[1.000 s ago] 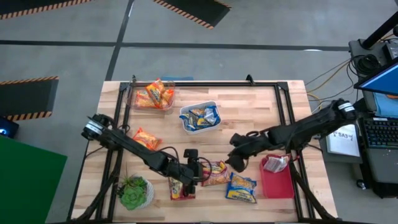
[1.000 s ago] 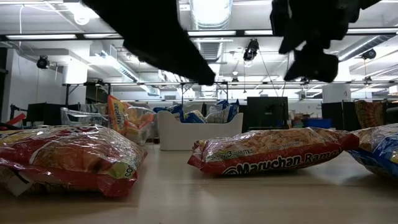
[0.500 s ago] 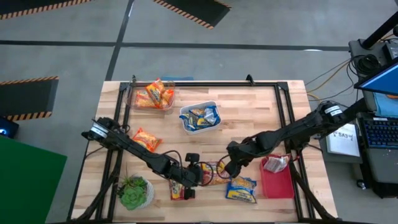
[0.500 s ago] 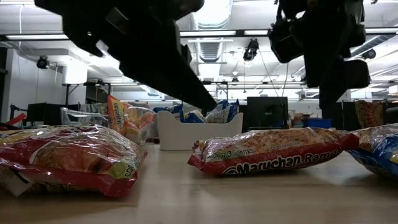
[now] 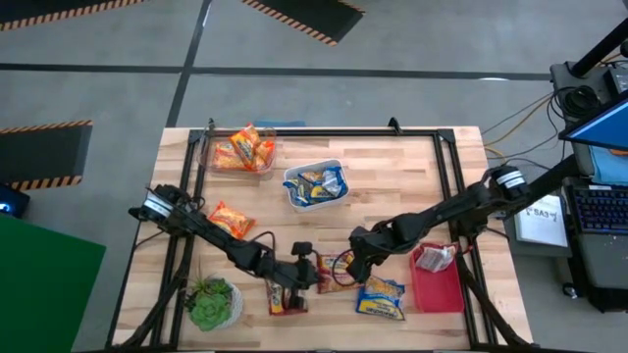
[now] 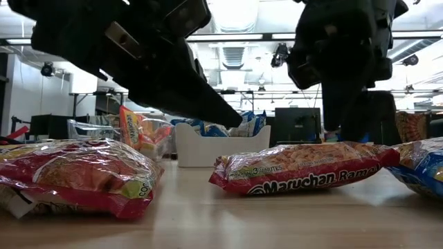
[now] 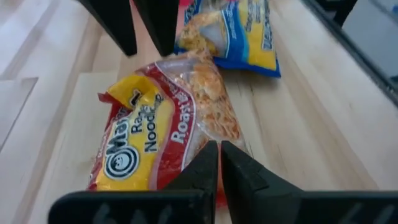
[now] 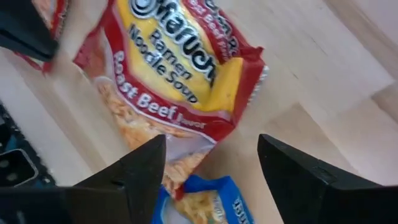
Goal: Sort Maruchan noodles
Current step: Put the red noodle pack into the pink bin
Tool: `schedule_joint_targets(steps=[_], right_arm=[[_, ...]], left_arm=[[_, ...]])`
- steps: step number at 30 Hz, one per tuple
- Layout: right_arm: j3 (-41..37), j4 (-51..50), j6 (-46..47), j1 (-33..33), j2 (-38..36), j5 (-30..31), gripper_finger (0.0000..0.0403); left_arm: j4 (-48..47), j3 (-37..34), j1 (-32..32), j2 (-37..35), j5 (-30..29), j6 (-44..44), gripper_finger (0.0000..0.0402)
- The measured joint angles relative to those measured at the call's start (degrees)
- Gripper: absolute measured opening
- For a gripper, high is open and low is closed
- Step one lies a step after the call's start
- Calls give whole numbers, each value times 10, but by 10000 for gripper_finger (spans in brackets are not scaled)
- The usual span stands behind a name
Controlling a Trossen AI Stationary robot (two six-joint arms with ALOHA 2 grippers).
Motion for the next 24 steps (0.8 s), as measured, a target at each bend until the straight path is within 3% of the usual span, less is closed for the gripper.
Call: schedule_joint_targets(steps=[12, 24], right_arm=[[0, 36, -23, -16, 27, 1, 300], [-1, 141, -74, -23, 56, -17, 292]], left_arm=[[43, -12, 19, 45, -2, -20, 0], [24, -10, 20, 63, -8, -54, 0]])
